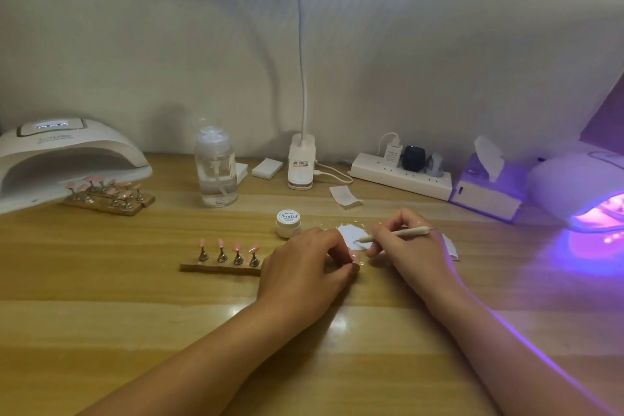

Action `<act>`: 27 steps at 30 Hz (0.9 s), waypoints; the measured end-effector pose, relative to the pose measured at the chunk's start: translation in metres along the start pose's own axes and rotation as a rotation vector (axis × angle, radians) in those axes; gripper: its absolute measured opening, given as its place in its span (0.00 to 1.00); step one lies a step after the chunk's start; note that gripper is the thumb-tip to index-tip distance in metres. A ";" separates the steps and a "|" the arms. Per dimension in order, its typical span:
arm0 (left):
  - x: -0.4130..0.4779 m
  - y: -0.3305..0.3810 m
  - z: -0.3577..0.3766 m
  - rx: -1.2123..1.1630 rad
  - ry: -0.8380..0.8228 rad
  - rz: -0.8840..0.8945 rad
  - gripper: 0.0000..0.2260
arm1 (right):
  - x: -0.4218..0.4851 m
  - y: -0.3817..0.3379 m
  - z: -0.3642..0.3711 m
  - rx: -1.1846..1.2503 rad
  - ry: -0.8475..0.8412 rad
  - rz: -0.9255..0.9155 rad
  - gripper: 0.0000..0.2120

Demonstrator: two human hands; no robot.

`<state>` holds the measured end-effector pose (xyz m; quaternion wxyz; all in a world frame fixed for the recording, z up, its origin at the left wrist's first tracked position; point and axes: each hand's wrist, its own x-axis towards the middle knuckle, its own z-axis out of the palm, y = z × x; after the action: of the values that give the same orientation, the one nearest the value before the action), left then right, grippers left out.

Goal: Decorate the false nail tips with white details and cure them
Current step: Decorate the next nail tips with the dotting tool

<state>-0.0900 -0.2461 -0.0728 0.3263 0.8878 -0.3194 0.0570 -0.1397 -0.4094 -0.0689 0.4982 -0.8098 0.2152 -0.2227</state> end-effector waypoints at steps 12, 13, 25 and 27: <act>-0.003 -0.001 -0.003 -0.072 -0.041 -0.007 0.06 | -0.010 -0.008 -0.009 0.268 0.114 -0.010 0.03; -0.003 -0.001 -0.003 -0.082 -0.043 -0.007 0.05 | -0.013 -0.008 -0.008 0.270 0.112 -0.011 0.03; -0.001 -0.006 -0.002 -0.156 -0.059 0.031 0.08 | -0.021 -0.013 0.000 0.461 0.085 0.011 0.10; 0.000 -0.007 -0.001 -0.147 -0.068 0.037 0.06 | -0.023 -0.013 0.000 0.457 0.080 0.003 0.10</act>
<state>-0.0857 -0.2417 -0.0759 0.3785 0.8569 -0.3499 0.0091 -0.1564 -0.3910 -0.0606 0.6600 -0.6662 0.1799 -0.2970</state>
